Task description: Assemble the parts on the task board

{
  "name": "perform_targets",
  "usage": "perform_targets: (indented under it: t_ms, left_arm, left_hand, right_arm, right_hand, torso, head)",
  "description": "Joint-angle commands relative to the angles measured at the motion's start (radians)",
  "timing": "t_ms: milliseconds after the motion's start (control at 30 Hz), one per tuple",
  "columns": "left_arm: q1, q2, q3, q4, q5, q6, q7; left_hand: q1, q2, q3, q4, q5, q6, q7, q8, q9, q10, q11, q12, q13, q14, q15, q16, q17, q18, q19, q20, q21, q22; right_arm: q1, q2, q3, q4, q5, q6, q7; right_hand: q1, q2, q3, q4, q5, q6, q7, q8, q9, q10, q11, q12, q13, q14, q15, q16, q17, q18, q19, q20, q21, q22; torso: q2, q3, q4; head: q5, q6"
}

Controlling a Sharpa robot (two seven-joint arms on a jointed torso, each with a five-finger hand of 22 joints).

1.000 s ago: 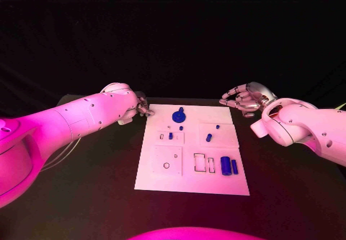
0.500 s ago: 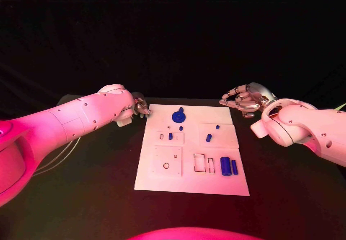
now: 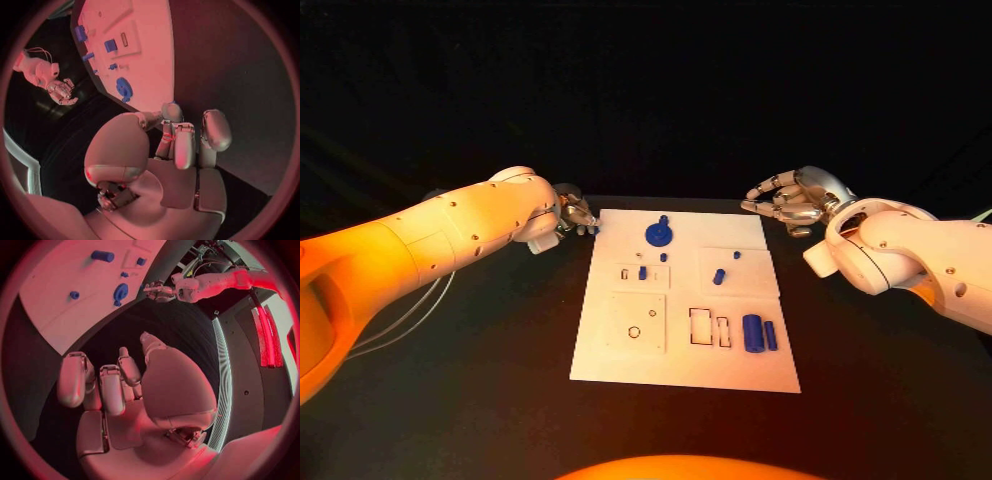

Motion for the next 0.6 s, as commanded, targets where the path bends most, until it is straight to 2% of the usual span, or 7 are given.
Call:
perform_targets:
  t_ms: [33,233,433,600]
  left_arm:
    - [0.001,-0.008,0.003,0.007,0.027,0.003,0.010]
    - [0.002,-0.029,0.010,0.021,0.072,0.023,0.019]
    - [0.005,-0.059,0.024,0.043,0.102,0.046,0.019]
    - [0.009,-0.077,0.030,0.052,0.108,0.043,0.016]
  left_hand:
    - [-0.007,0.004,0.151,-0.059,0.016,-0.055,-0.007,-0.004,-0.009,-0.002,-0.006,0.001,0.002,0.042,0.006,-0.013,0.118,0.022,-0.013,-0.002,-0.015,-0.009]
    - [-0.042,-0.003,0.201,-0.099,0.017,-0.041,-0.011,-0.006,-0.011,0.015,-0.009,0.012,0.021,0.045,0.004,-0.009,0.124,0.019,-0.007,0.002,-0.006,0.003]
    - [-0.060,-0.010,0.222,-0.124,0.018,-0.029,-0.016,-0.010,-0.013,0.028,-0.014,0.020,0.037,0.047,0.001,-0.006,0.128,0.018,-0.002,0.001,0.002,0.013]
    - [-0.072,-0.014,0.235,-0.136,0.018,-0.021,-0.017,-0.011,-0.014,0.036,-0.015,0.024,0.045,0.050,-0.001,-0.003,0.135,0.016,0.002,0.000,0.008,0.020]
  right_arm:
    - [-0.001,0.000,0.000,0.000,-0.002,0.003,0.002]
    - [-0.001,-0.002,0.000,0.001,-0.002,0.003,0.002]
    - [-0.001,-0.004,0.000,0.002,-0.002,0.002,0.001]
    - [-0.001,-0.005,0.000,0.004,-0.002,0.002,0.001]
  right_hand:
    - [-0.034,-0.009,0.013,0.009,0.015,-0.010,-0.003,0.027,0.010,-0.006,-0.006,-0.004,-0.002,0.049,-0.008,-0.006,0.077,0.022,-0.005,-0.006,-0.019,0.091]
    - [-0.034,-0.009,0.013,0.009,0.015,-0.010,-0.003,0.027,0.010,-0.006,-0.006,-0.004,-0.002,0.049,-0.008,-0.006,0.077,0.022,-0.005,-0.006,-0.019,0.091]
    - [-0.034,-0.009,0.013,0.009,0.015,-0.010,-0.003,0.027,0.010,-0.006,-0.006,-0.004,-0.002,0.049,-0.008,-0.006,0.077,0.022,-0.005,-0.006,-0.019,0.091]
    - [-0.034,-0.009,0.013,0.009,0.015,-0.010,-0.003,0.027,0.010,-0.006,-0.006,-0.004,-0.002,0.049,-0.008,-0.006,0.077,0.022,-0.005,-0.006,-0.019,0.091]
  torso:
    - [0.001,-0.0002,-0.0014]
    - [0.000,0.0006,-0.0001]
    - [0.000,0.0005,0.0005]
    - [0.000,0.0011,0.0009]
  head:
    - [0.002,0.000]
    - [0.003,-0.001]
    - [0.006,0.001]
    - [0.007,0.002]
